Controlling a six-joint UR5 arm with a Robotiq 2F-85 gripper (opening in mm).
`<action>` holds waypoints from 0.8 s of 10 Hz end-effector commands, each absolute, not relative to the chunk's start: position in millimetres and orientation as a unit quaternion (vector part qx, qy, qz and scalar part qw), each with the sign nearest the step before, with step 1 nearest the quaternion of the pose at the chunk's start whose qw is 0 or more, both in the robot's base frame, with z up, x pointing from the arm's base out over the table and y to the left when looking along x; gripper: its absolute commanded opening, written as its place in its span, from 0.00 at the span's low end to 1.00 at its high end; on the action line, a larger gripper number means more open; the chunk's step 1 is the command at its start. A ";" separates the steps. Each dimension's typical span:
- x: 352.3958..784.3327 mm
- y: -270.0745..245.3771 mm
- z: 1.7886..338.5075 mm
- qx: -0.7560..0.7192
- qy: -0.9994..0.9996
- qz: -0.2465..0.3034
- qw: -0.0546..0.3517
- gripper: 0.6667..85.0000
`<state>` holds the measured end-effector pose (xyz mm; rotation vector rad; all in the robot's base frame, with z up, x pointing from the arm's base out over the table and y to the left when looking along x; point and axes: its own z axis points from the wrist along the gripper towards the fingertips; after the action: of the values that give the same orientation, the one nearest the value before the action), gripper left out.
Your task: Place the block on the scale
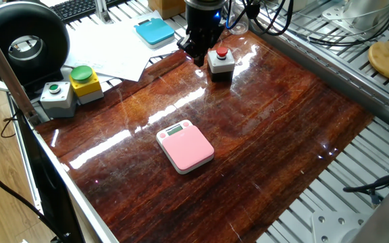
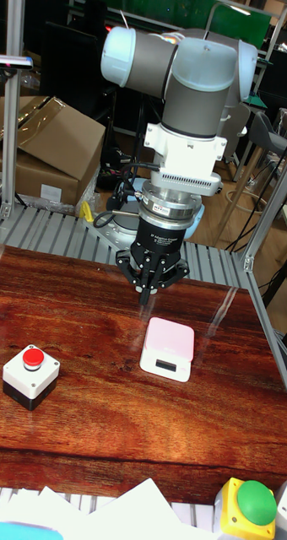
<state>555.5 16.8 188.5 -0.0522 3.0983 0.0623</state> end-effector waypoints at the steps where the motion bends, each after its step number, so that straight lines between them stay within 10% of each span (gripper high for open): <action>1: 556.2 19.9 190.9 -0.015 0.999 0.025 0.021 0.00; 8: 554.1 15.7 188.0 -0.018 0.999 0.019 0.019 0.03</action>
<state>554.0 14.0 187.7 -0.0553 3.1051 0.0407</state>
